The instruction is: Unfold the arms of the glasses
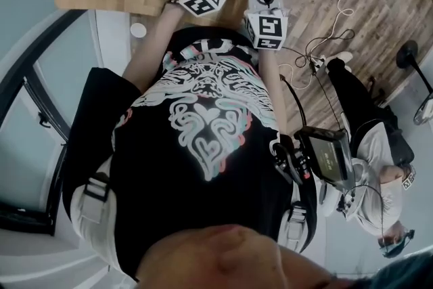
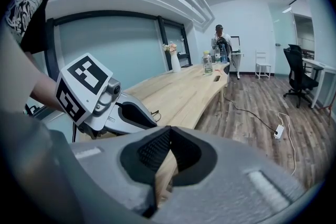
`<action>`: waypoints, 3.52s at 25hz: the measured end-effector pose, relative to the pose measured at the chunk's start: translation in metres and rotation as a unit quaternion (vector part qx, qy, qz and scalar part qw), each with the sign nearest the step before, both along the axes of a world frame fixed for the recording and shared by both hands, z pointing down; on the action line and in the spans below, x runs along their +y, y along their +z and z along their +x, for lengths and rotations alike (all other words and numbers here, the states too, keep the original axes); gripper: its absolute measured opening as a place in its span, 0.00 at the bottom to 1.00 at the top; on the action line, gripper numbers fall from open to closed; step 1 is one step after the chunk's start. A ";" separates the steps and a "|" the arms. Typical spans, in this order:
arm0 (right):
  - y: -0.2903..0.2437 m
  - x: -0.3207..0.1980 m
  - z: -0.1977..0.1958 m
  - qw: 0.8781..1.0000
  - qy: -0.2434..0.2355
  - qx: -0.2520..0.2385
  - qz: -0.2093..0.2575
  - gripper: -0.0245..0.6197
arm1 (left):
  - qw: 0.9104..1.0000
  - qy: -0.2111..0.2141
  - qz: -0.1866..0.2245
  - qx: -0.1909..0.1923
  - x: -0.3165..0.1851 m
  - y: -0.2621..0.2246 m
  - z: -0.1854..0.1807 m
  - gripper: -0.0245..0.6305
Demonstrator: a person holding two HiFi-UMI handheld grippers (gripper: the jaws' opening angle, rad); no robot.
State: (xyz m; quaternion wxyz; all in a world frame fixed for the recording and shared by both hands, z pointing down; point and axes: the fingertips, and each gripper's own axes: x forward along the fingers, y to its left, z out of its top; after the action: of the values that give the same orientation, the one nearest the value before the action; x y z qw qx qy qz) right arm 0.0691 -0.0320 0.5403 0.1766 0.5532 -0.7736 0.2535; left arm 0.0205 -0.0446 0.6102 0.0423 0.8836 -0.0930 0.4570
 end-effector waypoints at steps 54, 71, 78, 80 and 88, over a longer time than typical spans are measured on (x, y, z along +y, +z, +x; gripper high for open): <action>0.015 -0.003 -0.039 0.993 -0.111 0.042 -0.010 0.04 | 0.962 -0.190 -0.120 0.158 -0.032 -0.076 -0.029 0.04; 0.046 -0.008 -0.073 0.928 -0.305 0.214 -0.027 0.05 | 0.914 -0.258 -0.177 0.257 -0.021 -0.097 -0.047 0.04; 0.059 -0.005 -0.081 0.896 -0.358 0.257 -0.047 0.13 | 0.914 -0.253 -0.181 0.261 -0.021 -0.100 -0.043 0.04; 0.061 -0.004 -0.083 0.890 -0.367 0.267 -0.051 0.13 | 0.914 -0.251 -0.182 0.261 -0.022 -0.102 -0.043 0.04; 0.066 -0.002 -0.085 0.877 -0.379 0.290 -0.054 0.12 | 0.917 -0.240 -0.185 0.258 -0.019 -0.103 -0.040 0.04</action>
State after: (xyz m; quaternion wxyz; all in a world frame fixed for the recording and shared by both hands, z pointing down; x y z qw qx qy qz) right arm -0.0157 -0.0336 0.6068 0.5051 0.2563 -0.8233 0.0369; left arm -0.0199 -0.0640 0.5070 0.3359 0.8982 -0.2024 0.1985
